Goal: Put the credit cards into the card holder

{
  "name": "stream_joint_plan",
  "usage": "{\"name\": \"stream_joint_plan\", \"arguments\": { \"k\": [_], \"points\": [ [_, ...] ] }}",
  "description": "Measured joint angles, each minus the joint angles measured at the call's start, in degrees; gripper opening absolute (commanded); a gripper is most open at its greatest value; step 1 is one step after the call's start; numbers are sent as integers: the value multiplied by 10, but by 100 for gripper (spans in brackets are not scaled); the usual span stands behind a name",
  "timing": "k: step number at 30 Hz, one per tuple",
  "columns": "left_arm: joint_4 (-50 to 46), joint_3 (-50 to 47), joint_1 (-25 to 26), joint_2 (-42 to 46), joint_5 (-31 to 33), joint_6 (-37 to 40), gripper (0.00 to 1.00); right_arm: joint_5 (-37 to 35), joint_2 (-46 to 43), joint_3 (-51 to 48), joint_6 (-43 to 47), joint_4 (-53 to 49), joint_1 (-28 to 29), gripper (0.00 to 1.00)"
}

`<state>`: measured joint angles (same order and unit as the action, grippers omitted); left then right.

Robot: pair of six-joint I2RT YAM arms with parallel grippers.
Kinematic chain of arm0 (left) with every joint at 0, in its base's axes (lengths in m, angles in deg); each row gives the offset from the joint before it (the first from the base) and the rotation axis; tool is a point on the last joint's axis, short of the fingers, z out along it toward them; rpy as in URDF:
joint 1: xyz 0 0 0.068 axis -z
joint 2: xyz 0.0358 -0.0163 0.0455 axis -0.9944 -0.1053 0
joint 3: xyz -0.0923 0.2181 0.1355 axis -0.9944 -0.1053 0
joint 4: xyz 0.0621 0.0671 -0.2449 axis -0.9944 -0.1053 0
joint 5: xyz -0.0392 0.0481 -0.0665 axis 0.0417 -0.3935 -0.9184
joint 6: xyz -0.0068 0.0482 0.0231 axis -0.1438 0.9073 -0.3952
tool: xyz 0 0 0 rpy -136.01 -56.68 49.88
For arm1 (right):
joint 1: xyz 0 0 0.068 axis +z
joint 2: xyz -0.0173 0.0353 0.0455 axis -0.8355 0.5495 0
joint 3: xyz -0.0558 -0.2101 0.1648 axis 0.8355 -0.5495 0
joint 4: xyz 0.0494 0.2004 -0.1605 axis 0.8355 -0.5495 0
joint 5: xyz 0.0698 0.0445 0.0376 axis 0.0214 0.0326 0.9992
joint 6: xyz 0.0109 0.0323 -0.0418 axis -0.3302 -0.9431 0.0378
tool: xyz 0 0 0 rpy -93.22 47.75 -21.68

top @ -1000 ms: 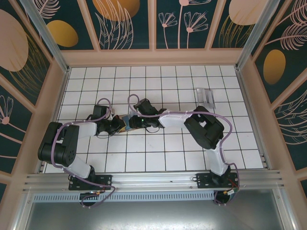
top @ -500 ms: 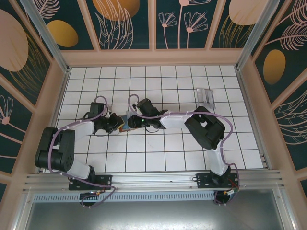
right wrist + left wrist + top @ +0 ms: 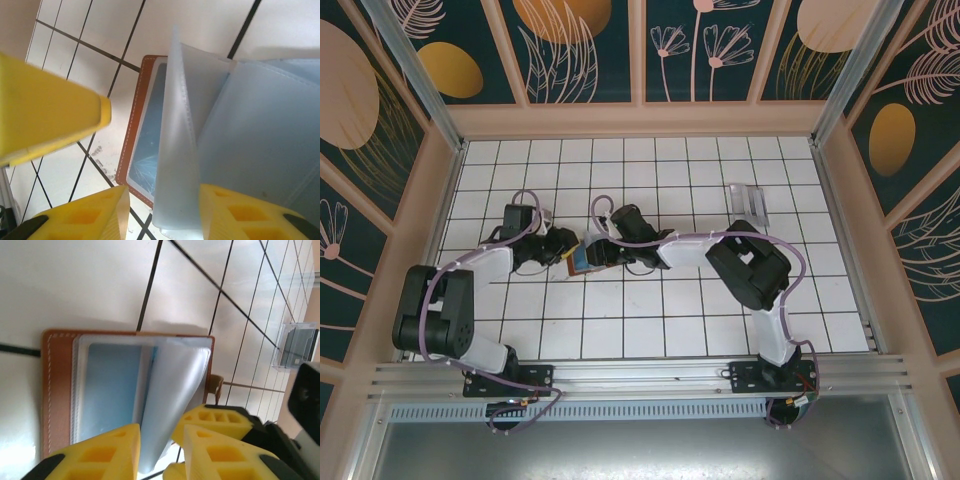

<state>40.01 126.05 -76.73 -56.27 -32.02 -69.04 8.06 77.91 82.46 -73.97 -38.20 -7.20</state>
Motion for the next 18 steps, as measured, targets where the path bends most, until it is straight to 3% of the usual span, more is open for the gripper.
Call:
{"name": "stream_joint_plan", "arguments": {
  "k": [18],
  "points": [
    [6,45,0,-60,2,6,31,57,0,-4,-2,24,-7,50]
  ]
}}
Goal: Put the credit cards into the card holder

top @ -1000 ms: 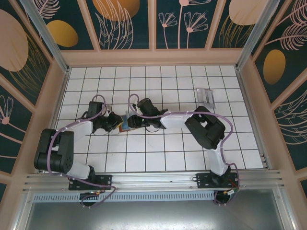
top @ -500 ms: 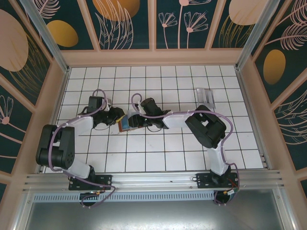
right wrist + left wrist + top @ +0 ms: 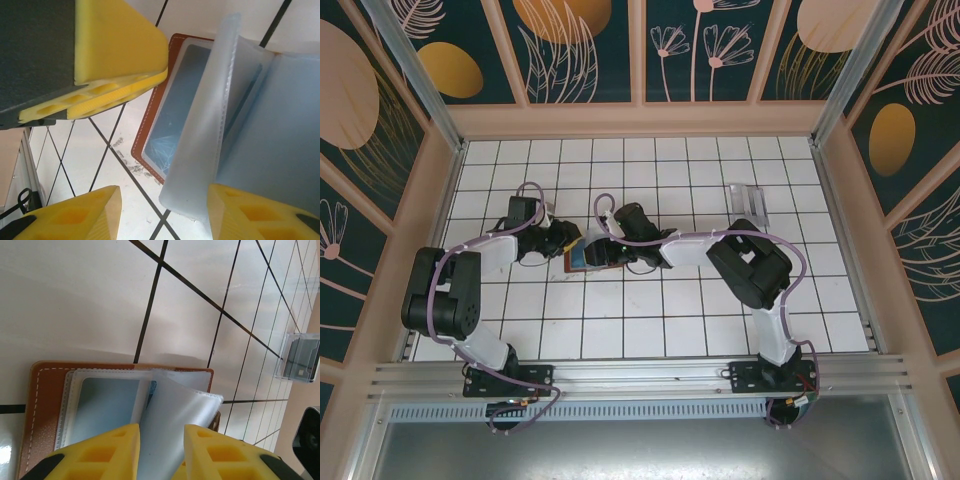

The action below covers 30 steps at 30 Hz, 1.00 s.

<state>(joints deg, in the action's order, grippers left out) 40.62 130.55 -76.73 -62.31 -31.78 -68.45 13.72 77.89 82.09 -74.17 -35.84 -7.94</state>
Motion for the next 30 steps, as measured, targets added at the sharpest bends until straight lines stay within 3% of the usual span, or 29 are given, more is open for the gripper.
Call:
{"name": "stream_joint_plan", "arguments": {
  "k": [18,30],
  "points": [
    [2,32,0,-12,-8,3,39,56,0,20,7,26,-7,50],
    [-65,44,-16,3,114,31,40,69,-10,28,11,49,-7,50]
  ]
}}
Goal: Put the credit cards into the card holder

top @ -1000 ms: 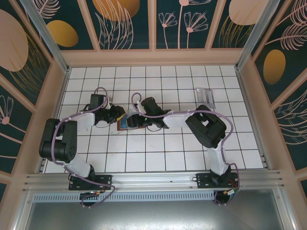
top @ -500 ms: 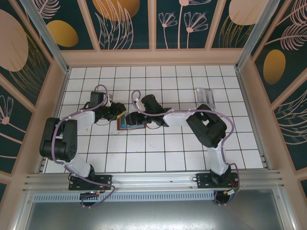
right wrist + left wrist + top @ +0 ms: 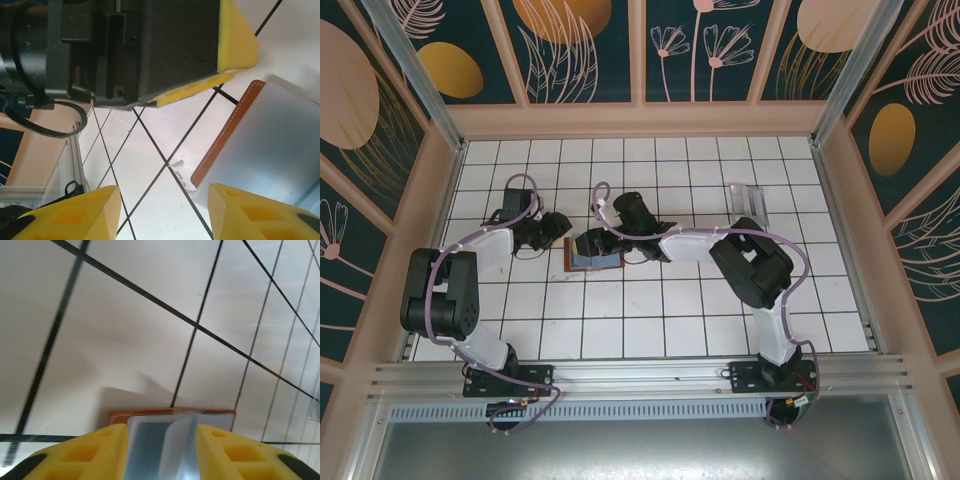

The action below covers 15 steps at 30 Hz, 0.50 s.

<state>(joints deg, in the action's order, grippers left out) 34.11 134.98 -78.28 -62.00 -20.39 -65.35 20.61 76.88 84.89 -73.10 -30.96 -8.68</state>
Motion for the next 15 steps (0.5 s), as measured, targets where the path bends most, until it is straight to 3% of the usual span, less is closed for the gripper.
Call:
{"name": "stream_joint_plan", "arguments": {
  "k": [4,8,11,15],
  "points": [
    [-19,2,0,-15,16,17,39,-52,-58,-26,23,-36,-3,53],
    [-39,0,0,-28,31,30,41,-186,-155,-26,71,-123,-32,62],
    [-44,-1,0,-25,44,38,46,-282,-219,-12,102,-189,-93,69],
    [-48,-1,0,-7,45,54,46,-363,-251,26,147,-287,-223,73]
  ]
}}
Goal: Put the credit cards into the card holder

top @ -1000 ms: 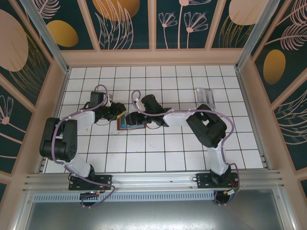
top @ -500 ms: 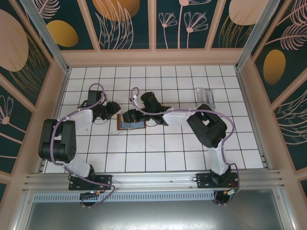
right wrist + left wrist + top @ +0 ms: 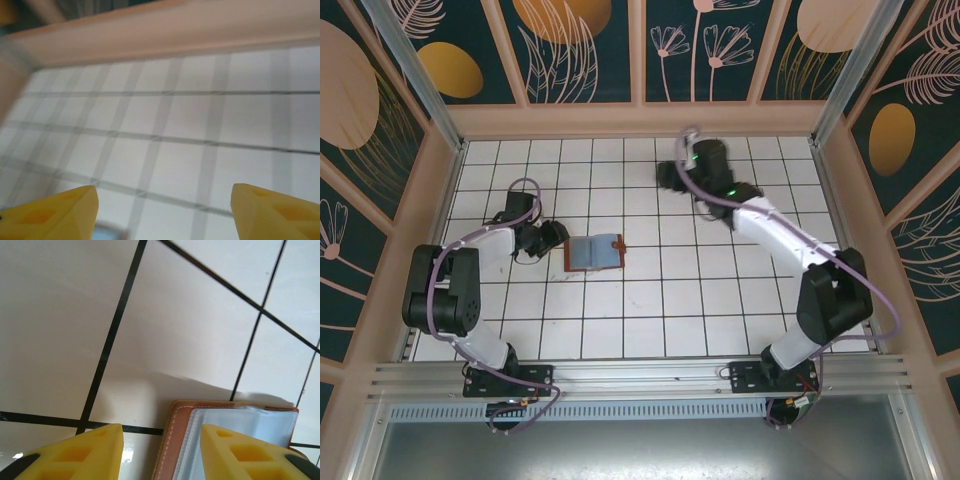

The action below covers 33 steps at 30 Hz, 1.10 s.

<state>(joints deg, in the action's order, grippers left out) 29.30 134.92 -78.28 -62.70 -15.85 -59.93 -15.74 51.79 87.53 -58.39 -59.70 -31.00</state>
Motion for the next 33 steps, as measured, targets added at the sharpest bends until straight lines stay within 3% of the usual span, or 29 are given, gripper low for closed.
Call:
{"name": "stream_joint_plan", "arguments": {
  "k": [3,6,16,33],
  "points": [
    [-1,0,0,27,6,6,47,-42,3,13,27,-74,-87,78],
    [0,2,0,46,9,11,46,-77,22,22,52,-143,-125,86],
    [6,-3,1,51,-1,14,44,-133,138,102,92,-280,-163,87],
    [17,-22,2,90,-4,12,44,-150,200,119,114,-295,-190,82]
  ]
}}
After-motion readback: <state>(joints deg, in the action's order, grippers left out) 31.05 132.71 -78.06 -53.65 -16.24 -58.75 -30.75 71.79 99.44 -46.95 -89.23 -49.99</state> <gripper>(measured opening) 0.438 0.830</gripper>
